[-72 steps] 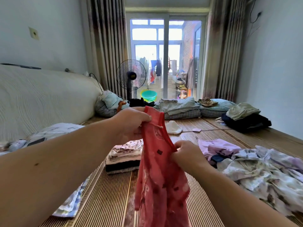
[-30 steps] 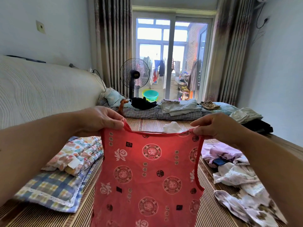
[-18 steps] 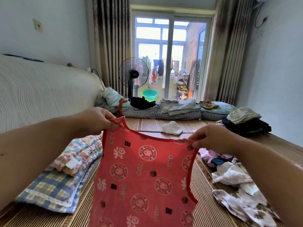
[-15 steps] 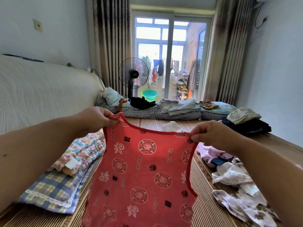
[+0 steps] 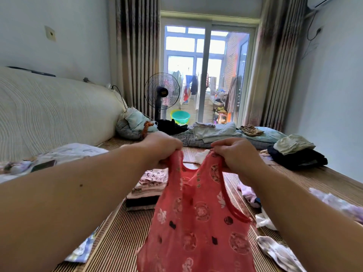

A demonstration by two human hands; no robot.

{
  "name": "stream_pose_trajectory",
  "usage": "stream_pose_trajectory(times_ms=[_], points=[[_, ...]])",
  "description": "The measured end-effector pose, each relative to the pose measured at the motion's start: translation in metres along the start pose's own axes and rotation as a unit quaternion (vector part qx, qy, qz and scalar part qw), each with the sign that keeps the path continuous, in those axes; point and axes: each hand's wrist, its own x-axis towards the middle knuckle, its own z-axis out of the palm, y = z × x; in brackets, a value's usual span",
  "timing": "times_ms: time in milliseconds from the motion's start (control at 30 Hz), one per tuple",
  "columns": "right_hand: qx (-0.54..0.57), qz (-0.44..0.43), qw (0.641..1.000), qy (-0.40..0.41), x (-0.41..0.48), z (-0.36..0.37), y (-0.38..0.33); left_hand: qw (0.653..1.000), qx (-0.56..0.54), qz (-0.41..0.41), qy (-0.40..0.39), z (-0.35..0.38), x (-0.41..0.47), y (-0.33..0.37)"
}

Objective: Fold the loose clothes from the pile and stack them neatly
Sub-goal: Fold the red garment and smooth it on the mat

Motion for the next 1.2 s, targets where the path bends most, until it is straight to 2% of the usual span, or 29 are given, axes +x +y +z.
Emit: stream_pose_trajectory(times_ms=[167, 233, 333, 400, 467, 500, 533, 633, 700, 800, 867, 933, 1000, 1100, 1200], points=[[0.035, -0.012, 0.987, -0.154, -0.013, 0.007, -0.009, 0.993, -0.07, 0.029, -0.09, 0.025, -0.019, 0.023], [0.048, -0.019, 0.98, -0.191, -0.015, 0.004, -0.012, 0.989, -0.079, 0.04, -0.121, 0.025, -0.025, 0.027], [0.036, -0.031, 0.986, -0.16, -0.013, 0.002, -0.012, 0.986, -0.022, 0.062, -0.156, 0.018, -0.026, 0.026], [0.053, -0.015, 0.989, -0.138, -0.01, 0.002, -0.01, 0.986, 0.038, 0.115, -0.112, 0.012, -0.023, 0.021], [0.089, 0.003, 0.987, -0.132, -0.006, 0.002, -0.009, 0.974, 0.123, 0.188, -0.038, 0.005, -0.017, 0.012], [0.104, 0.008, 0.987, -0.125, -0.004, 0.001, -0.009, 0.967, 0.155, 0.199, -0.024, 0.002, -0.014, 0.006], [0.119, 0.014, 0.986, -0.117, -0.002, 0.0, -0.009, 0.969, 0.161, 0.181, -0.047, -0.001, -0.011, 0.0], [0.147, 0.03, 0.983, -0.108, 0.006, -0.005, -0.009, 0.97, 0.123, 0.099, -0.186, 0.001, -0.003, -0.019], [0.132, 0.038, 0.984, -0.111, 0.011, -0.011, -0.009, 0.961, 0.152, 0.09, -0.211, 0.007, 0.003, -0.029], [0.066, 0.038, 0.991, -0.106, 0.02, -0.022, -0.007, 0.965, 0.166, 0.078, -0.188, 0.021, 0.012, -0.034], [-0.033, 0.015, 0.996, -0.076, 0.029, -0.029, -0.003, 0.971, 0.158, 0.077, -0.163, 0.029, 0.02, -0.032], [-0.156, -0.014, 0.987, -0.032, 0.041, -0.034, 0.004, 0.974, 0.171, 0.079, -0.128, 0.037, 0.032, -0.029], [-0.219, -0.02, 0.976, -0.012, 0.058, -0.037, 0.014, 0.974, 0.186, 0.073, -0.109, 0.047, 0.045, -0.028], [-0.217, 0.002, 0.976, -0.011, 0.084, -0.036, 0.032, 0.975, 0.195, 0.049, -0.094, 0.066, 0.066, -0.03], [-0.166, -0.013, 0.986, 0.008, 0.112, -0.03, 0.051, 0.982, 0.171, 0.045, -0.064, 0.08, 0.094, -0.032]])
